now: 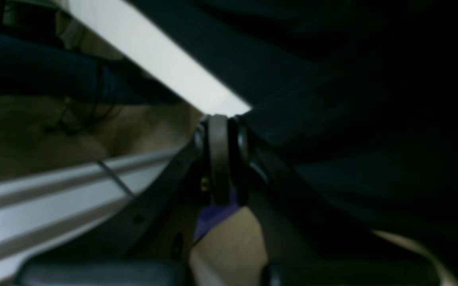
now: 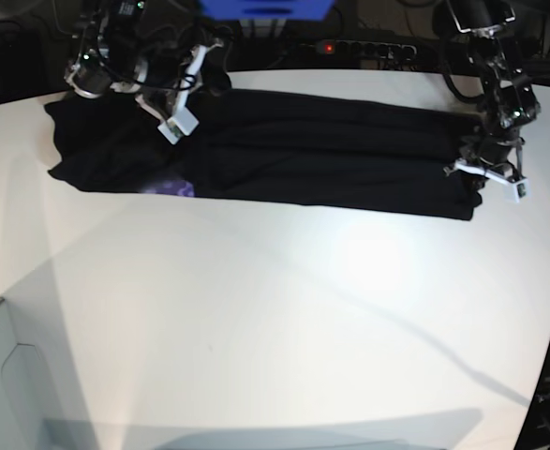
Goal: Fold the T-shirt properly
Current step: 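Grasp the strip end with the right gripper and fold it inward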
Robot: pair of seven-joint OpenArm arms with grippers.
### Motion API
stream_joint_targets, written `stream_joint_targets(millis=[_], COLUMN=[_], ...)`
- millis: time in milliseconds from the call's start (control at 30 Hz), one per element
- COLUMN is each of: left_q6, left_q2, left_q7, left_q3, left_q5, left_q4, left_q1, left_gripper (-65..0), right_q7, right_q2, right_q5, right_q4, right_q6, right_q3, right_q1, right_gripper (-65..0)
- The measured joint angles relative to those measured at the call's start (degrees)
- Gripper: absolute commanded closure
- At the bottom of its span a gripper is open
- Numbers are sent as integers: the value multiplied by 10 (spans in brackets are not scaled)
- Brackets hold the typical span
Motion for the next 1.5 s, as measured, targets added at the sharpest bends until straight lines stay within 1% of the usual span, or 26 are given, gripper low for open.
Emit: stream_joint_targets(millis=[133,233,333,433,567,833,1000,1067,1100,1167,1200,1367,1433,1500], left_q6=[0,0,0,0,0,0,0,0,0,0,0,0,0,0], left_q2=[0,0,0,1,2,2,1,2,2,2,2,2,2,2], left_q7=[0,0,0,0,0,2,2,2,2,2,2,2,2,1], left_q3=[0,0,0,0,0,0,0,0,0,0,0,0,0,0], left_q5=[0,0,0,0,0,0,0,0,0,0,0,0,0,0], left_q4=[0,0,2,4,3,4,4,4,4,4,4,4,4,4], left_q1=[0,0,0,0,1,0,0,0,0,0,0,0,0,0], left_gripper=[0,0,0,0,0,-1,-1,-1,-1,-1,-1,-1,-1,-1], right_q7=[-2,-1,0,-7,1,-3,-5,-2,-1,-1,-3,-1,0,-5], right_q2=[1,10,5,3,2,0,-2,-2,-1,0,0,-3,-4,-13], right_q5=[-1,-1,3,-3,2,4,0,1,1,-1,-2,-3,-3,-5], right_q4=[-28,-30,-28,-28,-28,-28,-29,-29,-29,-29,-29,-30,-30,-30], right_q6=[0,0,0,0,0,0,0,0,0,0,0,0,0,-9], right_q3=[2,4,27,50,69,74,169,208,226,254,258,255,235,213], right_q1=[5,17,20,38,64,97,131,143,147,149,147,139,126,116], right_gripper=[0,-66,-127,-148,-148,-147,-145,-123,-99,-30,0,0,0,0])
